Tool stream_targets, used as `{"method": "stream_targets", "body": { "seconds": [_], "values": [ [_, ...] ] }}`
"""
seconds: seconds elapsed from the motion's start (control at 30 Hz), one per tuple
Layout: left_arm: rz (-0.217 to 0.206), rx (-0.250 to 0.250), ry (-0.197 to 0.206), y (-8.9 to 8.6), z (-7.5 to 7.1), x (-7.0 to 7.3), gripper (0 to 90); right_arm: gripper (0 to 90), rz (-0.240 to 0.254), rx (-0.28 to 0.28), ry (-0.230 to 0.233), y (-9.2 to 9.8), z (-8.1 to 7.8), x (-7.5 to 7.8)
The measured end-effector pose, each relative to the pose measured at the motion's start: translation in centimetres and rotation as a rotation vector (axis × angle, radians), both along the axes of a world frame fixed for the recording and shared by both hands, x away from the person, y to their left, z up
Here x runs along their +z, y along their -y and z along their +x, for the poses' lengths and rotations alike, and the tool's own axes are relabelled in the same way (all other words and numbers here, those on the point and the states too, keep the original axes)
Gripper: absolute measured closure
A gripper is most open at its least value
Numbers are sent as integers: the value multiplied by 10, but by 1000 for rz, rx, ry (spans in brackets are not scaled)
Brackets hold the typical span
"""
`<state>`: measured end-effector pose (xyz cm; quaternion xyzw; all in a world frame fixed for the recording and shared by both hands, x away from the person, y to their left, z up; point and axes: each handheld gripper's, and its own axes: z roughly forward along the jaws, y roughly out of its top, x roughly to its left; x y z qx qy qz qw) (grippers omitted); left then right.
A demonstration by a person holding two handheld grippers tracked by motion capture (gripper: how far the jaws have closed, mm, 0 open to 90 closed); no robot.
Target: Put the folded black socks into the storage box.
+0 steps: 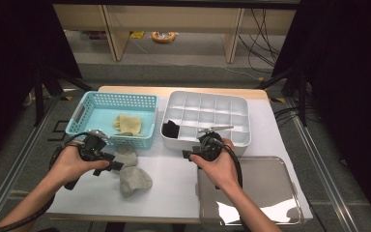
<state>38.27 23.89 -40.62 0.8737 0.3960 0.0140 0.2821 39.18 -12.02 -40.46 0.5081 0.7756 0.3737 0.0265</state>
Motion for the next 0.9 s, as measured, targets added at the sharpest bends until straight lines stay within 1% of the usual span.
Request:
{"method": "stream_targets", "body": {
  "seconds": [0.03,0.07,0.1,0.13,0.17,0.23,0.3,0.33,0.4,0.43,0.47,0.5,0.53,0.57,0.6,0.63,0.67,0.7,0.73,0.77,0.83,0.87,0.9],
  "values": [
    [-16,-2,0,3,-5,-3,461,518,-4,5,0,-1,0,-1],
    [1,-41,-12,4,-7,-4,463,520,9,-5,-3,-3,-1,-2],
    [1,-41,-12,4,-7,-4,465,524,-3,15,1,-3,-1,-2],
    [-4,-65,-15,7,-8,-9,466,529,-3,17,-6,-6,-1,-3],
    [6,-72,-12,9,-8,-12,465,540,1,24,-9,-9,-1,-4],
    [32,-79,-13,12,-6,-18,479,574,-2,62,-24,-16,-1,-7],
    [38,-85,-14,14,-5,-20,506,598,7,101,-13,-27,-2,-11],
    [39,-99,-22,19,-4,-24,520,611,11,117,-28,-31,-2,-12],
    [40,-104,-30,23,-3,-26,542,630,-3,147,-49,-38,-1,-16],
    [40,-104,-30,23,-3,-26,558,630,-3,147,-49,-38,-1,-16],
    [51,-106,-32,25,-3,-27,574,656,-4,167,-85,-45,0,-20],
    [54,-101,-37,27,-3,-27,587,664,2,156,-120,-49,0,-21],
    [54,-101,-37,27,-3,-27,604,674,3,175,-114,-53,1,-24],
    [59,-105,-37,28,-4,-28,604,674,3,175,-114,-53,1,-24],
    [63,-102,-46,30,-5,-29,620,683,-4,181,-118,-56,2,-26],
    [67,-122,-51,32,-6,-30,638,688,-12,188,-125,-60,2,-29],
    [62,-128,-59,34,-7,-31,662,692,-16,192,-161,-67,2,-33],
    [61,-123,-65,35,-8,-31,671,692,-19,204,-158,-71,3,-36],
    [61,-123,-65,35,-8,-31,676,692,-19,204,-158,-71,3,-36],
    [74,-124,-62,37,-9,-32,680,688,-24,213,-162,-77,5,-42],
    [73,-129,-65,37,-10,-33,686,682,-28,223,-167,-82,6,-47],
    [73,-131,-68,38,-10,-33,688,678,-35,251,-138,-83,9,-50],
    [74,-132,-75,38,-10,-33,689,675,-37,229,-171,-86,7,-51]
  ]
}}
